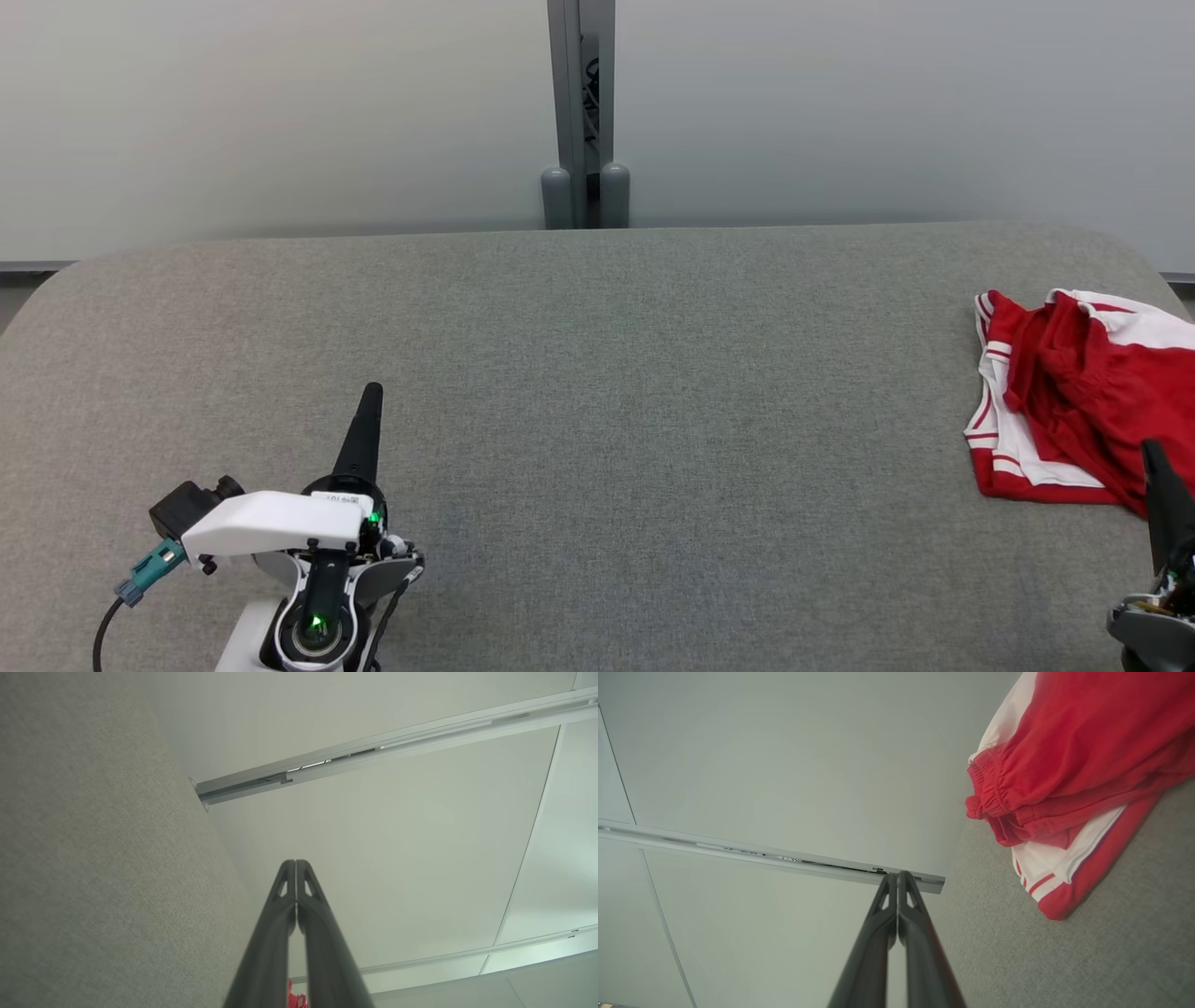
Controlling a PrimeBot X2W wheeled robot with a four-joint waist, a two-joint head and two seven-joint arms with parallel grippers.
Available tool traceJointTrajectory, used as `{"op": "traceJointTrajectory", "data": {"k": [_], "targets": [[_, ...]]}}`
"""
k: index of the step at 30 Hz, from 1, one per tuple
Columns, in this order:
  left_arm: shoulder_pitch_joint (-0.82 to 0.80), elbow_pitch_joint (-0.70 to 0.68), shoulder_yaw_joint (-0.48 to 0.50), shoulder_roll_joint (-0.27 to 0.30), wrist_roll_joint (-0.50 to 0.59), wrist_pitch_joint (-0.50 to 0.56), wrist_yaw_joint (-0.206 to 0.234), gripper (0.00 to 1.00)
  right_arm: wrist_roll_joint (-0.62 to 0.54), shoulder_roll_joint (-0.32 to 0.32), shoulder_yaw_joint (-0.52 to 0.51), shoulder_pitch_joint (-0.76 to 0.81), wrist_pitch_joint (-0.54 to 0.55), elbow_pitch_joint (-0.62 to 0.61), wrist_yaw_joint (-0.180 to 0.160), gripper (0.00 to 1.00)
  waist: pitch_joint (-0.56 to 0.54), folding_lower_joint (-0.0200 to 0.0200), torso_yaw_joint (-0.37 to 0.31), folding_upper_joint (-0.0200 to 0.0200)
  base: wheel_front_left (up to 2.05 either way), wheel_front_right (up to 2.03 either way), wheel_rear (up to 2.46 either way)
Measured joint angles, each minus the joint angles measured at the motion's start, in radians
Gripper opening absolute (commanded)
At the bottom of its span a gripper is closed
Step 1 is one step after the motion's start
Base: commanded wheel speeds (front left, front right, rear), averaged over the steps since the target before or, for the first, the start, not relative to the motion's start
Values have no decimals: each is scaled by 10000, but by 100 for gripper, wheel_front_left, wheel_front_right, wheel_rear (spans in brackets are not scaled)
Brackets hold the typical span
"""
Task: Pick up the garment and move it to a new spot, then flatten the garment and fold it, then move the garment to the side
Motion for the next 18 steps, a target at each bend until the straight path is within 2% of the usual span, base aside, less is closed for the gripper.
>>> {"op": "traceJointTrajectory", "data": {"k": [18], "targets": [[-270, 142, 46, 2, -1202, 221, -178, 0, 1310, 6, -357, -144, 462, 21, 0, 0, 7, 0, -103, 0, 0, 0, 0]]}}
